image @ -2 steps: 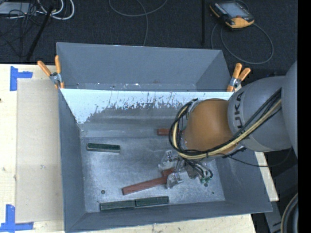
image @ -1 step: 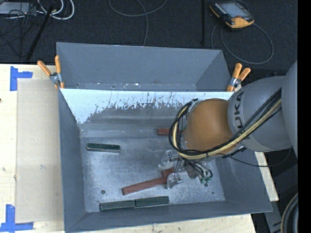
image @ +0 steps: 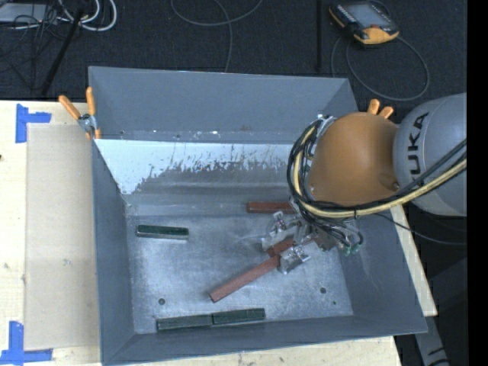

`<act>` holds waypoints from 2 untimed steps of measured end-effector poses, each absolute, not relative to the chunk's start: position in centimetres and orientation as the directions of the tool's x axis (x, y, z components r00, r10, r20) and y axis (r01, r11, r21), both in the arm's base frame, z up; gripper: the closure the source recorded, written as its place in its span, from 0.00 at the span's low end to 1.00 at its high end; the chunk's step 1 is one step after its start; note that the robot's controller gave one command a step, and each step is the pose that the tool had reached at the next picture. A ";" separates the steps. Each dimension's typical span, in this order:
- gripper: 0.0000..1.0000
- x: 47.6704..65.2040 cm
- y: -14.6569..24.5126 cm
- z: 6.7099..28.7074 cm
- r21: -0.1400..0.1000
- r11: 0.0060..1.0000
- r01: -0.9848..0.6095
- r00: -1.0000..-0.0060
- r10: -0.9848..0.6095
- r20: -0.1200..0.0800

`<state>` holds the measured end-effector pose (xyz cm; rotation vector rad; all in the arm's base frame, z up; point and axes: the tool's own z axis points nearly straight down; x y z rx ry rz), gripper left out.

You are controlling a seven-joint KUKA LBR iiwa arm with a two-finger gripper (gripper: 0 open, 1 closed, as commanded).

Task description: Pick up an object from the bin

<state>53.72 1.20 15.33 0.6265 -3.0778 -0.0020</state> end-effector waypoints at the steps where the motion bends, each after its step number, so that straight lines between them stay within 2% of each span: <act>1: 1.00 53.7 1.2 15.3 0.002 0.921 -0.390 -0.921 -0.390 0.001; 2: 1.00 54.2 0.9 18.4 0.003 0.923 -0.386 -0.923 -0.386 0.004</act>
Offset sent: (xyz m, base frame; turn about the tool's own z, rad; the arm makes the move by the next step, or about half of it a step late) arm 0.0089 -0.0058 0.0542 0.0077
